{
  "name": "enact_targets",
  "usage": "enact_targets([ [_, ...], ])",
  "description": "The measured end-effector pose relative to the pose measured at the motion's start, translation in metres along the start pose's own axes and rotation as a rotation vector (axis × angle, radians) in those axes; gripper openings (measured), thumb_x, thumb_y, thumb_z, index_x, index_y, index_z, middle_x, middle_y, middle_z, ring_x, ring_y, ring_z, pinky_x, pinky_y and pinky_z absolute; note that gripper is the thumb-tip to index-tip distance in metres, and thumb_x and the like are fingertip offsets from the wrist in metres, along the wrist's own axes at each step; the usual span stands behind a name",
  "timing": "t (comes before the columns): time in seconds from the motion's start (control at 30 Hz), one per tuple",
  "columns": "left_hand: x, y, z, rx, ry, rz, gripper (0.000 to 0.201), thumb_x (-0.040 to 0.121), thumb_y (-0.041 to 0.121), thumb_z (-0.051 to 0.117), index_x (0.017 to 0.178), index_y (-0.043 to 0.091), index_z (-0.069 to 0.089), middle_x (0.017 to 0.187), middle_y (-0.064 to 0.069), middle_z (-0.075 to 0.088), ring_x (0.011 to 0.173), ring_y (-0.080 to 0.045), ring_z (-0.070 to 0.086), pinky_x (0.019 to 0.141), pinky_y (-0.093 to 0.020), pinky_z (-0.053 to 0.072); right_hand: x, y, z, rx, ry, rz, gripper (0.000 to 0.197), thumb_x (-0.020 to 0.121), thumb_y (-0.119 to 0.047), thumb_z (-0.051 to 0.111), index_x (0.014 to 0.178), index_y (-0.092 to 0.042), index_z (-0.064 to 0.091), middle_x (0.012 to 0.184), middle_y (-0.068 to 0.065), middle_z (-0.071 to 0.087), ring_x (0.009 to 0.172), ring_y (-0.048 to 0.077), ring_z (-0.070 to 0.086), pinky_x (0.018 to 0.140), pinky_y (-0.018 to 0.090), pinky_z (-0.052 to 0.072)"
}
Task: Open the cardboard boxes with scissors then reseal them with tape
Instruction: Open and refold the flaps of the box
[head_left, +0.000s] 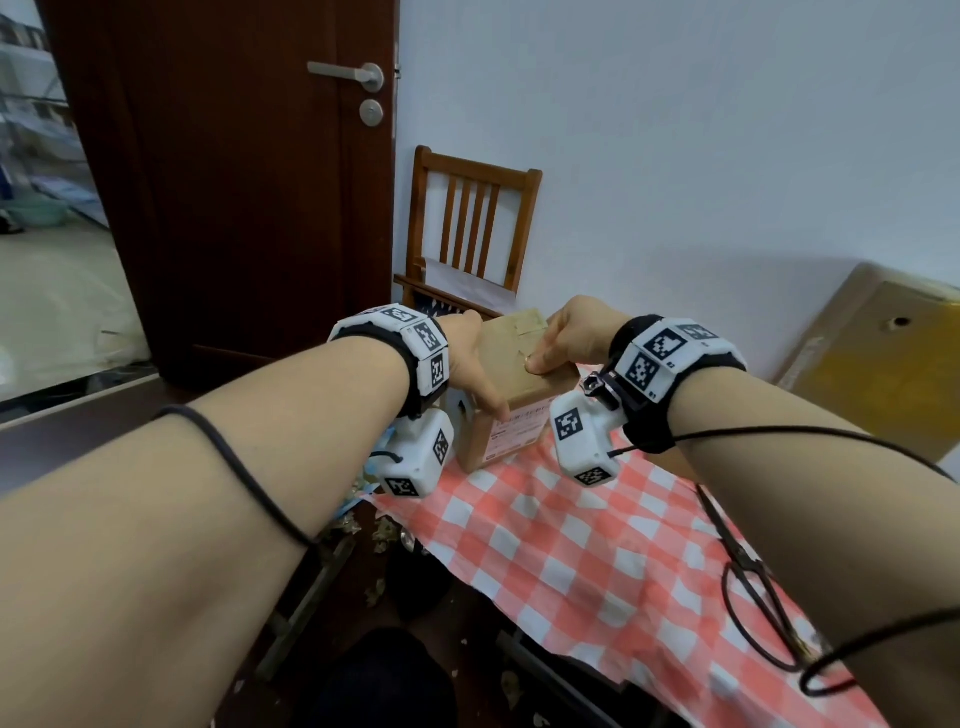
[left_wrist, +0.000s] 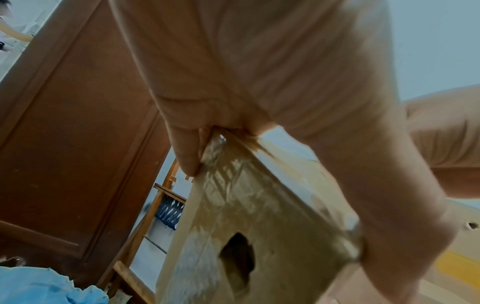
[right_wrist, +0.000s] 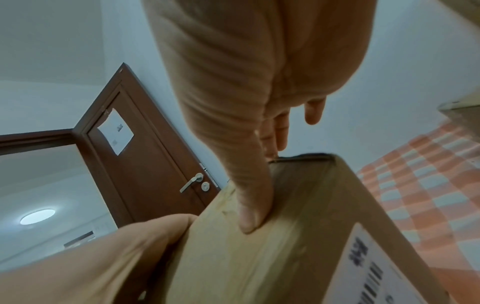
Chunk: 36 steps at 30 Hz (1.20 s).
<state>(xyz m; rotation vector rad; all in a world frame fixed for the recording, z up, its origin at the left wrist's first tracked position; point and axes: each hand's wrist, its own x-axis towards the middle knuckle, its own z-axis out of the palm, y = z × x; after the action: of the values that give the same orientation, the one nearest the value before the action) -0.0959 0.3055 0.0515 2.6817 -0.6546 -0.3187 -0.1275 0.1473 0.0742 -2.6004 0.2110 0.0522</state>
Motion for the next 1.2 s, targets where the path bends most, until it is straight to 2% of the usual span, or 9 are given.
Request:
enact_targets([
  [0.07,0.001,0.0,-0.001,-0.003,-0.001,0.002,0.073,0.061,0.043,0.087,0.109,0.016,0.039,0.09,0.008,0.05,0.093,-0.017,0.055,0.075,-0.026,0.047,0.002,-0.002,0.001,-0.087,0.04,-0.011,0.026,0.067,-0.023,0.085,0.084,-0.008,0.073,0.095,0.008,0.07,0.095,0.021,0.063,0.087,0.034,0.053],
  [0.17,0.002,-0.002,-0.001,0.001,-0.006,0.002,0.072,0.062,0.042,0.087,0.109,0.016,0.038,0.088,0.009,0.048,0.091,-0.016,0.053,0.075,-0.026,0.046,0.001,-0.003,-0.001,-0.127,0.034,-0.028,0.025,0.071,-0.03,0.082,0.085,-0.012,0.072,0.102,0.005,0.068,0.102,0.02,0.061,0.088,0.032,0.05],
  [0.33,0.003,-0.001,0.001,-0.01,0.009,-0.009,0.071,0.063,0.04,0.086,0.112,0.013,0.041,0.089,0.008,0.051,0.082,-0.011,0.054,0.062,-0.02,0.048,-0.005,-0.006,-0.002,-0.183,-0.065,0.042,0.047,0.09,-0.045,0.059,0.119,-0.009,0.06,0.14,0.01,0.046,0.126,0.026,0.046,0.104,0.035,0.035],
  [0.47,0.002,0.004,0.002,0.014,-0.012,-0.023,0.104,0.041,0.053,0.09,0.123,0.012,0.041,0.108,0.0,0.058,0.099,-0.02,0.06,0.087,-0.039,0.055,-0.006,-0.001,-0.002,-0.16,-0.125,0.01,0.036,0.091,-0.035,0.062,0.11,-0.005,0.066,0.113,0.009,0.065,0.101,0.02,0.058,0.088,0.029,0.043],
  [0.6,0.0,0.006,0.001,0.028,-0.005,-0.016,0.097,0.046,0.051,0.09,0.121,0.013,0.041,0.109,-0.001,0.058,0.099,-0.02,0.06,0.088,-0.04,0.054,-0.005,0.006,-0.003,-0.014,-0.09,0.042,0.037,0.08,-0.031,0.076,0.104,-0.002,0.069,0.103,0.01,0.069,0.098,0.023,0.063,0.089,0.033,0.05],
  [0.73,0.0,0.006,0.0,0.011,-0.017,-0.014,0.1,0.039,0.054,0.089,0.119,0.012,0.045,0.104,0.0,0.062,0.094,-0.02,0.062,0.085,-0.039,0.056,-0.005,0.003,-0.001,0.008,-0.042,0.03,0.037,0.078,-0.027,0.078,0.103,-0.001,0.069,0.1,0.009,0.068,0.094,0.022,0.062,0.073,0.027,0.049],
  [0.87,0.001,0.001,0.0,-0.014,-0.016,-0.025,0.105,0.035,0.057,0.088,0.118,0.011,0.044,0.103,0.001,0.061,0.094,-0.019,0.062,0.085,-0.038,0.056,0.0,0.002,0.003,0.025,-0.01,0.015,0.037,0.076,-0.028,0.079,0.101,-0.001,0.07,0.102,0.01,0.069,0.1,0.023,0.063,0.09,0.033,0.05],
  [1.03,0.002,-0.004,0.0,-0.04,-0.008,-0.017,0.088,0.056,0.044,0.089,0.122,0.012,0.039,0.106,0.002,0.055,0.099,-0.019,0.058,0.088,-0.034,0.053,0.002,-0.003,0.001,0.092,0.039,-0.008,0.036,0.066,-0.023,0.086,0.092,-0.001,0.073,0.094,0.009,0.071,0.091,0.021,0.066,0.084,0.032,0.053],
  [1.2,0.007,-0.005,0.0,-0.046,-0.031,-0.013,0.099,0.048,0.047,0.091,0.125,0.012,0.039,0.113,0.0,0.056,0.102,-0.021,0.059,0.091,-0.039,0.053,0.0,-0.003,-0.009,0.137,-0.074,0.043,0.037,0.064,-0.012,0.086,0.093,0.005,0.071,0.095,0.015,0.072,0.092,0.028,0.069,0.086,0.045,0.056],
])
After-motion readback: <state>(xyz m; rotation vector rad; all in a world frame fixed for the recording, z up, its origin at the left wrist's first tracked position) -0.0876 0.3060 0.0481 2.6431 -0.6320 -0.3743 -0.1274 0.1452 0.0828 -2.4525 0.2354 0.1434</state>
